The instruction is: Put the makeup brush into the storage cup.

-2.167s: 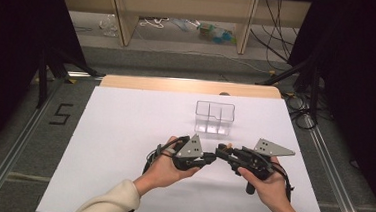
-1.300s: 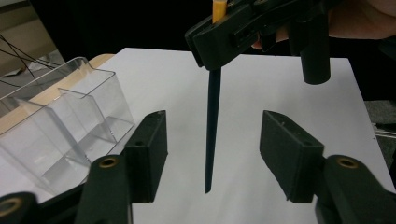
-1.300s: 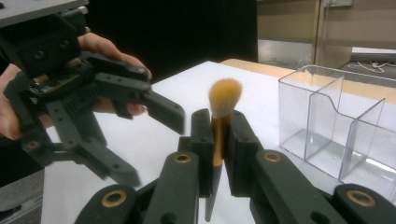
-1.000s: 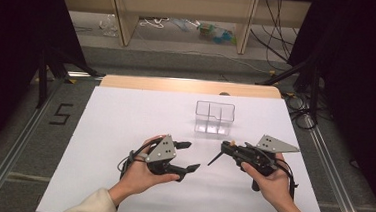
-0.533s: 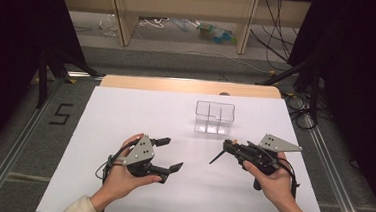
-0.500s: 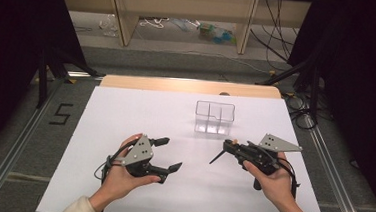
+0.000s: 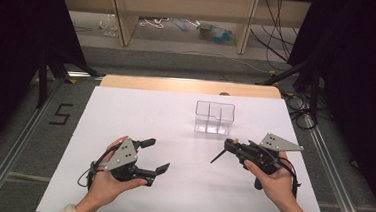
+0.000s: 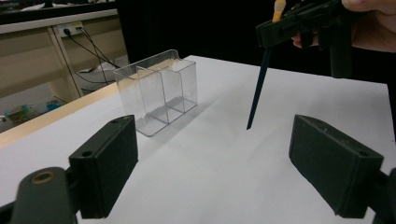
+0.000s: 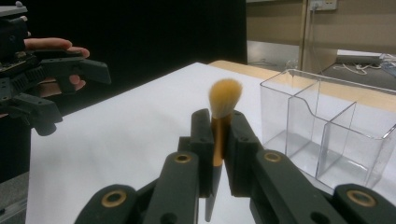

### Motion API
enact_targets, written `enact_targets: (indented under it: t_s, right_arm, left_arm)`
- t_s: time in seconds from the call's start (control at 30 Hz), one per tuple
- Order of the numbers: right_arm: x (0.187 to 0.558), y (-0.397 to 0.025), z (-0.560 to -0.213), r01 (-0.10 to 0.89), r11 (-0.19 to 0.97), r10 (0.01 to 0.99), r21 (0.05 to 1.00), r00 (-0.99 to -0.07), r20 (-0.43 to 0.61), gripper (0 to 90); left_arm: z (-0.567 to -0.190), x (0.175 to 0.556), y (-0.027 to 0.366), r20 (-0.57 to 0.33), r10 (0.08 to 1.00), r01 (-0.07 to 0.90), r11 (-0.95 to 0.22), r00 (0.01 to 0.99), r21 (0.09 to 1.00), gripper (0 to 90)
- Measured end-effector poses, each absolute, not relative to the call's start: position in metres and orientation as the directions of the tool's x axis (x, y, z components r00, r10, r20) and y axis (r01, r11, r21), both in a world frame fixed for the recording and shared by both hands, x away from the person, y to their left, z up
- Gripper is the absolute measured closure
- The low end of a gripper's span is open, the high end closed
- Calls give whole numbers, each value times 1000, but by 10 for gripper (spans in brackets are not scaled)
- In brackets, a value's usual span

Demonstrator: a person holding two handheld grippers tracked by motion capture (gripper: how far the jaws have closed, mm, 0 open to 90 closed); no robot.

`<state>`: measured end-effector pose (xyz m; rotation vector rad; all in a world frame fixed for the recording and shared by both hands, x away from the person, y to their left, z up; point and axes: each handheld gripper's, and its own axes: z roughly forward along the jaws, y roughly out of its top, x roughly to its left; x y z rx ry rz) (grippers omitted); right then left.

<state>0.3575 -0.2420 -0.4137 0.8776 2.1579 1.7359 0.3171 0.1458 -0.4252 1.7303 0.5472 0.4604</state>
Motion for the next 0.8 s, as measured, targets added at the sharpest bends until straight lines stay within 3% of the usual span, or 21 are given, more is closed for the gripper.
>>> enact_targets:
  t_s: [0.8]
  right_arm:
    - [364,-244,-411,283,110,596,953,-786,165,839]
  left_arm:
    - [-432,293,193,23,662,100,-147,749,984,151]
